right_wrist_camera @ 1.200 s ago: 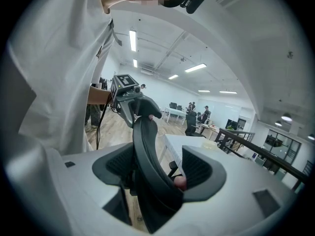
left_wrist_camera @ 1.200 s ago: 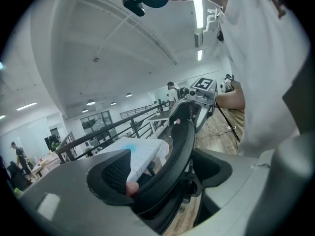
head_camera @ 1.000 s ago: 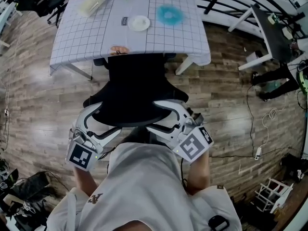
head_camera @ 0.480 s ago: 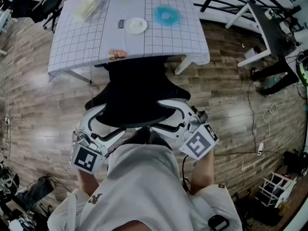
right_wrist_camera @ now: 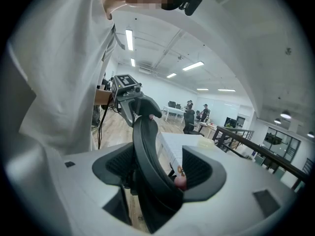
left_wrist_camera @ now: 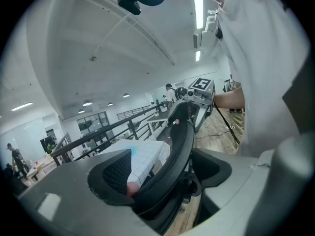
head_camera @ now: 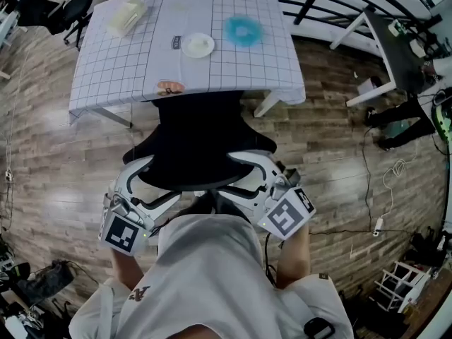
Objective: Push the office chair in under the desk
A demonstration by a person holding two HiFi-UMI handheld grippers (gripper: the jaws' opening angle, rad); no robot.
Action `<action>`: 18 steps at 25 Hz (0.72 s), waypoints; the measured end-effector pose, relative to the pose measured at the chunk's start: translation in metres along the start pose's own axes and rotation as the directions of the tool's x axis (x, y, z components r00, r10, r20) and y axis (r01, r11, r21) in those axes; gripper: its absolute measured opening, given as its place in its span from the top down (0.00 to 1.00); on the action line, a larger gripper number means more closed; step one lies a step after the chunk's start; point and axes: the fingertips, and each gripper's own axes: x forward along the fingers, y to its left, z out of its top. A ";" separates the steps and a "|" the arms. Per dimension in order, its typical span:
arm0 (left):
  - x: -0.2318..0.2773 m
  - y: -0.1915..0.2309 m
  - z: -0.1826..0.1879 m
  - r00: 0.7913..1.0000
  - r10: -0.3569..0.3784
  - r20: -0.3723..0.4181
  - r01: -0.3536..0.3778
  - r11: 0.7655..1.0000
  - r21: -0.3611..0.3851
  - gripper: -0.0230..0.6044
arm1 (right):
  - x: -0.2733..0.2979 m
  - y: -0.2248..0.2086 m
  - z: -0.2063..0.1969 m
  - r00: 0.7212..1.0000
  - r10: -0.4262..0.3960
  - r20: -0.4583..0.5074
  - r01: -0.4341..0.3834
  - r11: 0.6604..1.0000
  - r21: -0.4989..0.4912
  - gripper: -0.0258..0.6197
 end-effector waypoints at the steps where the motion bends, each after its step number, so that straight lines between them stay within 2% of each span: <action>1: 0.001 0.002 0.001 1.000 0.004 0.003 -0.004 1.000 0.002 0.35 | 0.000 -0.002 0.000 1.000 0.000 0.002 0.000 1.000 -0.002 0.47; 18: 0.041 0.029 0.011 1.000 0.025 -0.013 -0.026 0.999 -0.025 0.33 | -0.006 -0.047 -0.015 1.000 0.020 0.007 -0.020 1.000 -0.023 0.47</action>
